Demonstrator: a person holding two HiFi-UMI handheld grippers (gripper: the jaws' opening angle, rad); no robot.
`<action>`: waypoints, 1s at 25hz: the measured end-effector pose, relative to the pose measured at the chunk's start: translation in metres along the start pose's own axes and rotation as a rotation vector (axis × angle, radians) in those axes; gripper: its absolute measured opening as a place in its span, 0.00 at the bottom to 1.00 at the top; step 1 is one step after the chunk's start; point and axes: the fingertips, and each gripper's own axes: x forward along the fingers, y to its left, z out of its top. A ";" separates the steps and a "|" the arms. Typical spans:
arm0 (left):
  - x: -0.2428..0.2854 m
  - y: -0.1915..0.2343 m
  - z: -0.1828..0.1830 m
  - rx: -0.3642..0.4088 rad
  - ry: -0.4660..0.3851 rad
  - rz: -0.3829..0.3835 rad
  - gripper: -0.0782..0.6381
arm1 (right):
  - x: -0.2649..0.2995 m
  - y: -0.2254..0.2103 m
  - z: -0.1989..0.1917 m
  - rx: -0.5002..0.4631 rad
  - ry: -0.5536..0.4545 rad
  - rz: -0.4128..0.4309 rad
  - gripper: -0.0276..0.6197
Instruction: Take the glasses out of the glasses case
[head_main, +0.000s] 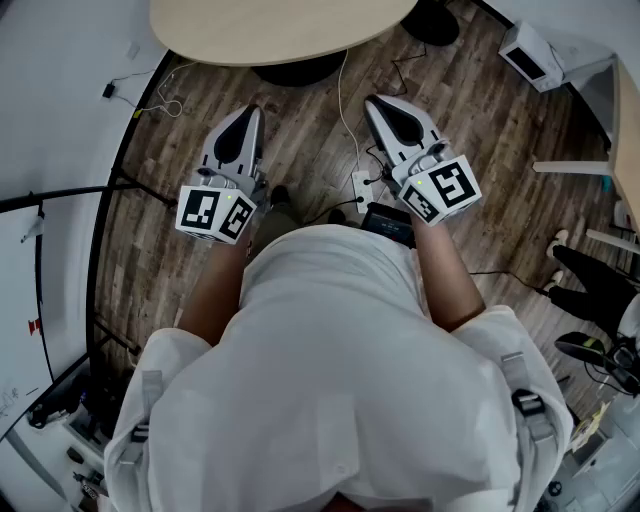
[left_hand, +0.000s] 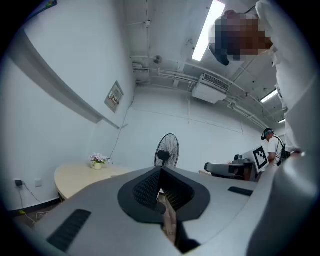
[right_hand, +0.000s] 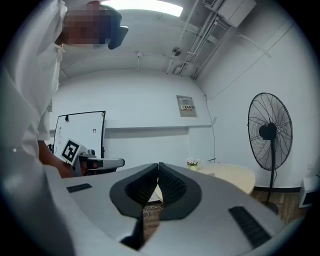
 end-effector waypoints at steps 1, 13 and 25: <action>0.000 -0.005 -0.004 -0.005 0.006 0.002 0.13 | -0.007 -0.003 -0.002 0.007 0.003 0.004 0.08; -0.021 0.016 -0.035 -0.026 0.080 0.081 0.13 | -0.014 -0.033 -0.034 0.082 0.013 -0.009 0.08; 0.053 0.115 -0.067 -0.117 0.079 0.055 0.13 | 0.084 -0.091 -0.064 0.063 0.145 -0.078 0.08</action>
